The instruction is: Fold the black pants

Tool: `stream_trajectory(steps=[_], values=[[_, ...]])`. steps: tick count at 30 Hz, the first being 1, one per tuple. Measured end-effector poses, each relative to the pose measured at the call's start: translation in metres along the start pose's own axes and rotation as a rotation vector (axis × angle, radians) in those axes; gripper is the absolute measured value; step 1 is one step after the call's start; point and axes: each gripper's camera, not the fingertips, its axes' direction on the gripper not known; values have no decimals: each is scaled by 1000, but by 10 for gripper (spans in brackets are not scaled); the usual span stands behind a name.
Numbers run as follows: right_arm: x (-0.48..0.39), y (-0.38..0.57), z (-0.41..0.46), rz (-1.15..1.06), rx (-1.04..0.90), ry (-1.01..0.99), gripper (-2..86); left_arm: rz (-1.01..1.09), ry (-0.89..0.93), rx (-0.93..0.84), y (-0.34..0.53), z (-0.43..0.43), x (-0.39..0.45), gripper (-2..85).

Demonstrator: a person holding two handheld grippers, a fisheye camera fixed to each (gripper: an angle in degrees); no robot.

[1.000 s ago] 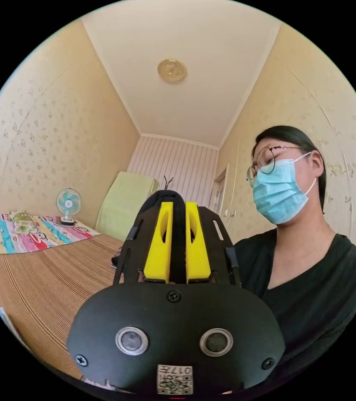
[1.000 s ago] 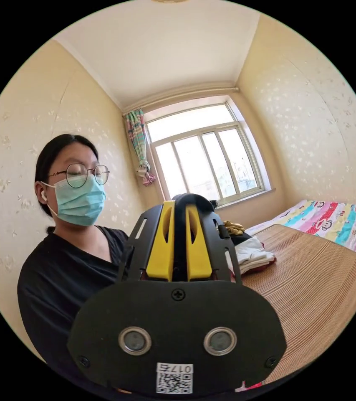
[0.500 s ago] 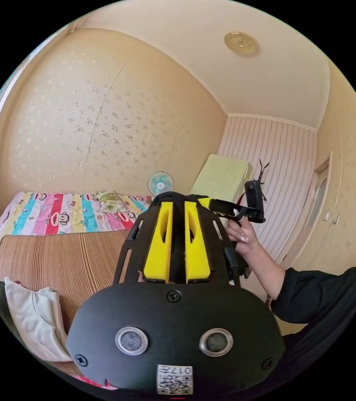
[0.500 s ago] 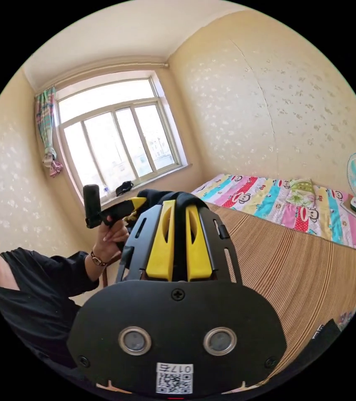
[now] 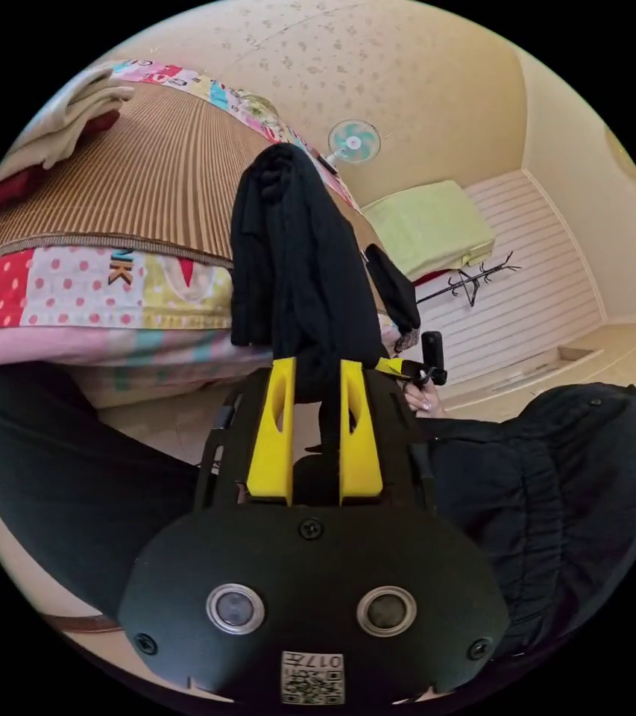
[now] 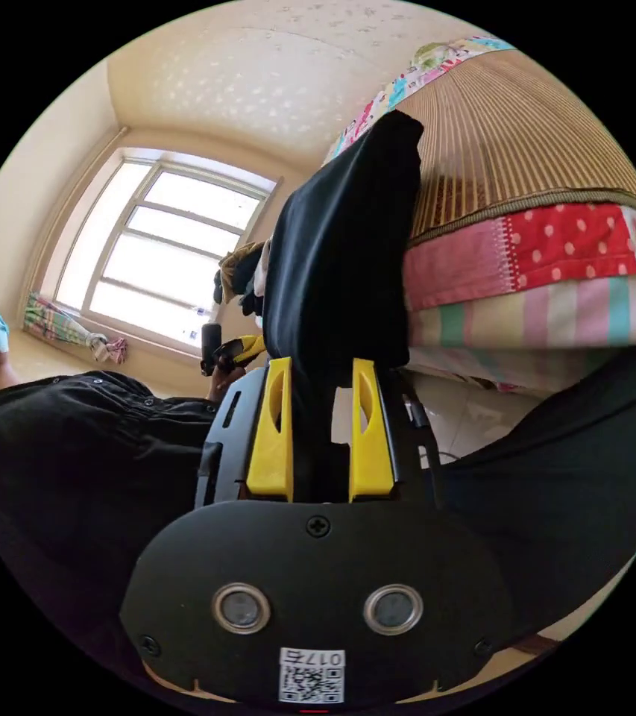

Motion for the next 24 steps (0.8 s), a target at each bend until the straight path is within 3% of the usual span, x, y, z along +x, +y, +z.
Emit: stream_trajectory(steps=[6, 10, 12, 16, 21, 24], values=[[-2, -138, 8, -80, 133, 124, 247, 93, -120, 71, -148, 15, -12, 196], [22, -187, 58, 14, 43, 74, 284, 28, -106, -37, -207, 62, -39, 216], [19, -181, 88, 4, 23, 61, 280, -52, -44, -71, -207, 75, -55, 228], [-1, -153, 103, -11, 4, 112, 247, -237, 284, -27, -162, 80, -82, 189], [-7, -115, 105, 22, -98, -50, 139, -142, 106, -63, -114, 79, -36, 156], [-31, -95, 79, -31, -55, -25, 124, -53, 57, -149, -114, 88, 6, 142]])
